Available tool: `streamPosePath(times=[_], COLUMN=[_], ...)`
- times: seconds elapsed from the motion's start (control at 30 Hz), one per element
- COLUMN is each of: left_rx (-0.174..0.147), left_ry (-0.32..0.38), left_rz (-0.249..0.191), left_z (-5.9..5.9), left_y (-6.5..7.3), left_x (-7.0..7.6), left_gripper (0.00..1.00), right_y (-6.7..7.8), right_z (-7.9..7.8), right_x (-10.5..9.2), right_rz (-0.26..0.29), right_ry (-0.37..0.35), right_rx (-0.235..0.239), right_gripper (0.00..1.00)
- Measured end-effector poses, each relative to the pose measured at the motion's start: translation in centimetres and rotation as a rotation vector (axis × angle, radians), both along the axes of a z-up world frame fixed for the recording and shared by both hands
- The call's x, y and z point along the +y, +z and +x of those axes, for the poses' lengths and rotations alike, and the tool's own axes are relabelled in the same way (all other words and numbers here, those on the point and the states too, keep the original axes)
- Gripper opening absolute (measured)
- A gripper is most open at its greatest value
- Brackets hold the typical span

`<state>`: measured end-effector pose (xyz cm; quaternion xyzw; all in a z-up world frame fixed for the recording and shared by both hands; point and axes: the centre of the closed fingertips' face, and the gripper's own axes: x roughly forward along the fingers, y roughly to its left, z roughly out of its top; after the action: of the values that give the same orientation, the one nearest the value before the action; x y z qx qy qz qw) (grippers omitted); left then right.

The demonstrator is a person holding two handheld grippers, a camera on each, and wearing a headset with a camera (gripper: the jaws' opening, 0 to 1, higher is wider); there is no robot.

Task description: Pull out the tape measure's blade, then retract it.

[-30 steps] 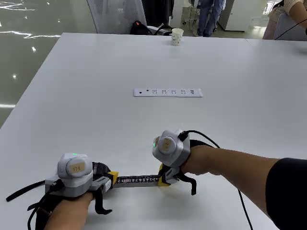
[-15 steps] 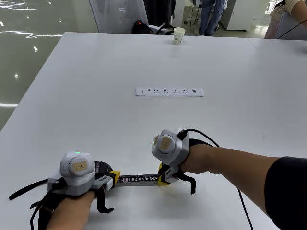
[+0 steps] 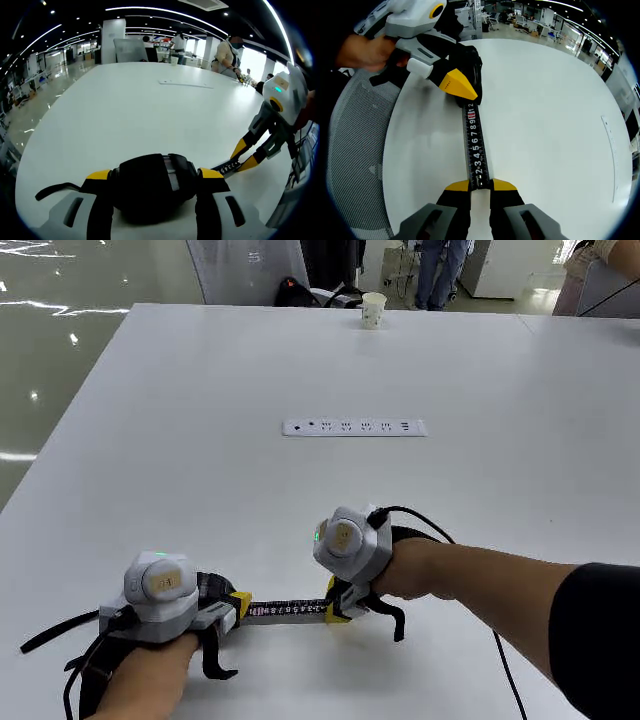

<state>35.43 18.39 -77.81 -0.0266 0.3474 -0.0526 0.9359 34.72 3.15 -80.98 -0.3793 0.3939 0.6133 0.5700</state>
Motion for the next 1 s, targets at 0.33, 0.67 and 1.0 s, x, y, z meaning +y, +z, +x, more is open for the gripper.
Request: streamPosePath(times=[0.33,0.67,1.0], left_rx=[0.001,0.002,0.005], left_ry=[0.000,0.000,-0.001], left_rz=[0.000,-0.007,-0.009], left_z=[0.0,0.0,-0.1], left_y=[0.0,0.0,0.0], left_x=[0.0,0.1,0.0], left_gripper=[0.62,0.62,0.62], right_y=[0.0,0.0,0.1], right_z=[-0.1,-0.1,-0.2], right_x=[0.4,0.8,1.2], right_rz=[0.003,0.011,0.016], right_ry=[-0.001,-0.004,-0.008], right_rx=[-0.005,-0.007,-0.004], right_gripper=[0.10,0.10,0.10])
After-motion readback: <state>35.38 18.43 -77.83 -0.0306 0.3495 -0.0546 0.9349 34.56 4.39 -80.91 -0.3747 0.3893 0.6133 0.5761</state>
